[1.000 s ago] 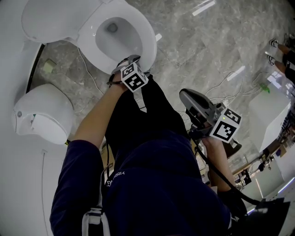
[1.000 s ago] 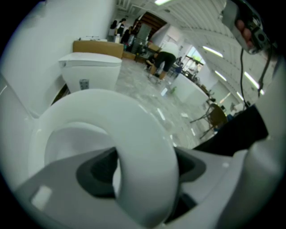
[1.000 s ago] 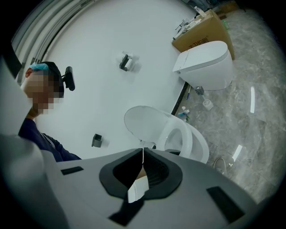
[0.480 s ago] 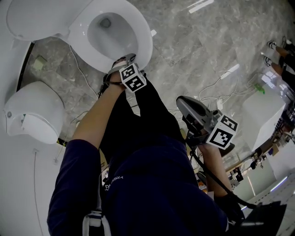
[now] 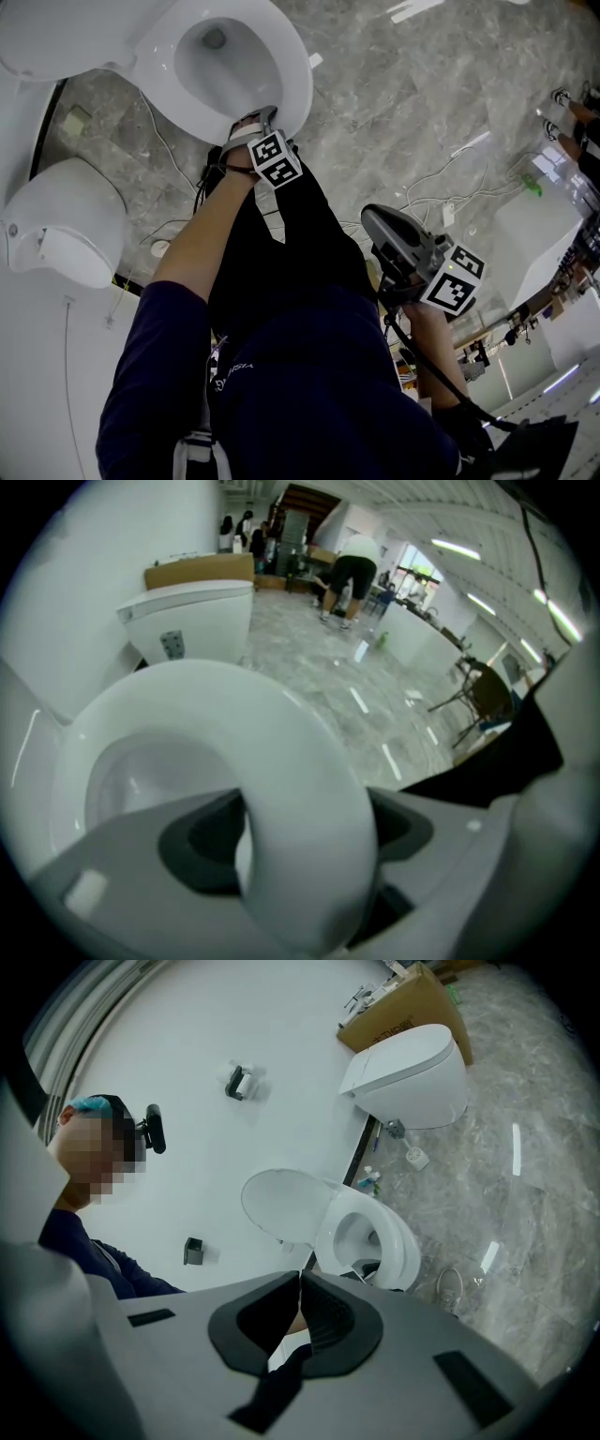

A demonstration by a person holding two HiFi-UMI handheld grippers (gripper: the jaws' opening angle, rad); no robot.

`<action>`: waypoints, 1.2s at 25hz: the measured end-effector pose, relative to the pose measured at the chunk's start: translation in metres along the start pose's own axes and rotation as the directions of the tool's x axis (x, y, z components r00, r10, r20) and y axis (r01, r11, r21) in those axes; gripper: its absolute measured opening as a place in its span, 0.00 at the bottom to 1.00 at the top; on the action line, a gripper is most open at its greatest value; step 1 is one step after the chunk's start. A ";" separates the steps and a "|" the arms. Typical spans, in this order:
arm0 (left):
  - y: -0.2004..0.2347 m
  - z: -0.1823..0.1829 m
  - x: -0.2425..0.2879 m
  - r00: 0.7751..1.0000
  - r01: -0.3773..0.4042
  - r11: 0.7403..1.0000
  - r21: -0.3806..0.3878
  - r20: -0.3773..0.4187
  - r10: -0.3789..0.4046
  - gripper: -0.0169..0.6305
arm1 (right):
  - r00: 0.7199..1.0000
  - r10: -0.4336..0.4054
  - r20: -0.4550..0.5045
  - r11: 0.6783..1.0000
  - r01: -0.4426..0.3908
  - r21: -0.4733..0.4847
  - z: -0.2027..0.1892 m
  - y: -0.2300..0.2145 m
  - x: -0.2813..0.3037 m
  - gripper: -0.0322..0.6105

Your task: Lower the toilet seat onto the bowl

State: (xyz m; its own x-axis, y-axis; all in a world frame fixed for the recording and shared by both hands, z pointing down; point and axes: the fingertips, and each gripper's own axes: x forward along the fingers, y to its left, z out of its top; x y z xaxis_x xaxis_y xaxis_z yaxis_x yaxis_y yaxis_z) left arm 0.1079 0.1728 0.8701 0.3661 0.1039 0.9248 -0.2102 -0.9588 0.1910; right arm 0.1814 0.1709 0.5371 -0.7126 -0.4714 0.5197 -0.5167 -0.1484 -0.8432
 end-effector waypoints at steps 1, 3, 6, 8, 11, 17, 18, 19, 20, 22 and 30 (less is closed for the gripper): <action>0.000 -0.001 0.003 1.000 -0.006 1.000 0.001 -0.007 0.006 0.60 | 1.000 -0.001 -0.001 1.000 0.001 0.003 0.000 -0.002 0.000 0.06; 0.001 -0.004 0.010 1.000 -0.015 1.000 0.004 -0.022 0.016 0.60 | 1.000 -0.004 -0.003 1.000 0.004 0.009 0.001 -0.005 -0.001 0.06; 0.000 -0.007 0.021 0.999 -0.028 0.999 0.015 -0.041 0.029 0.60 | 1.000 -0.012 -0.005 1.000 0.012 0.016 0.003 -0.011 -0.003 0.06; 0.001 -0.010 0.029 0.998 -0.034 0.999 0.019 -0.058 0.035 0.60 | 1.000 -0.018 -0.004 1.000 0.018 0.019 0.006 -0.014 -0.003 0.06; 0.001 -0.015 0.037 0.996 -0.038 0.999 0.022 -0.082 0.040 0.60 | 1.000 -0.025 -0.008 0.999 0.025 0.023 0.008 -0.017 -0.004 0.06; 0.000 -0.020 0.049 0.993 -0.032 0.998 0.046 -0.109 0.036 0.60 | 0.999 -0.037 -0.022 0.998 0.038 0.042 0.005 -0.021 -0.003 0.06; 0.000 -0.021 0.051 0.993 -0.030 0.998 0.053 -0.111 0.035 0.61 | 0.999 -0.038 -0.026 0.998 0.039 0.044 0.004 -0.021 -0.003 0.06; 0.000 -0.021 0.052 0.993 -0.028 0.998 0.058 -0.113 0.034 0.62 | 0.999 -0.039 -0.031 0.998 0.040 0.046 0.004 -0.021 -0.002 0.06; 0.001 -0.021 0.053 0.993 -0.026 0.998 0.060 -0.116 0.033 0.63 | 0.999 -0.039 -0.036 0.998 0.041 0.048 0.004 -0.021 -0.002 0.06; 0.001 -0.023 0.056 0.992 -0.021 0.998 0.062 -0.124 0.028 0.65 | 0.998 -0.041 -0.043 0.998 0.043 0.051 0.004 -0.021 -0.001 0.06; 0.003 -0.031 0.064 0.988 0.003 0.998 0.063 -0.153 0.007 0.67 | 0.997 -0.059 -0.050 0.997 0.062 0.050 0.009 -0.027 0.006 0.06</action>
State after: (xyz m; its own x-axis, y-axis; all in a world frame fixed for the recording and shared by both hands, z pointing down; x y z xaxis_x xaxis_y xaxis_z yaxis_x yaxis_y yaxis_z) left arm 0.1023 0.1849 0.9401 0.2213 0.1369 0.9655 -0.1518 -0.9732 0.1728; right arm 0.1956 0.1639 0.5616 -0.7035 -0.4179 0.5748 -0.5355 -0.2201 -0.8154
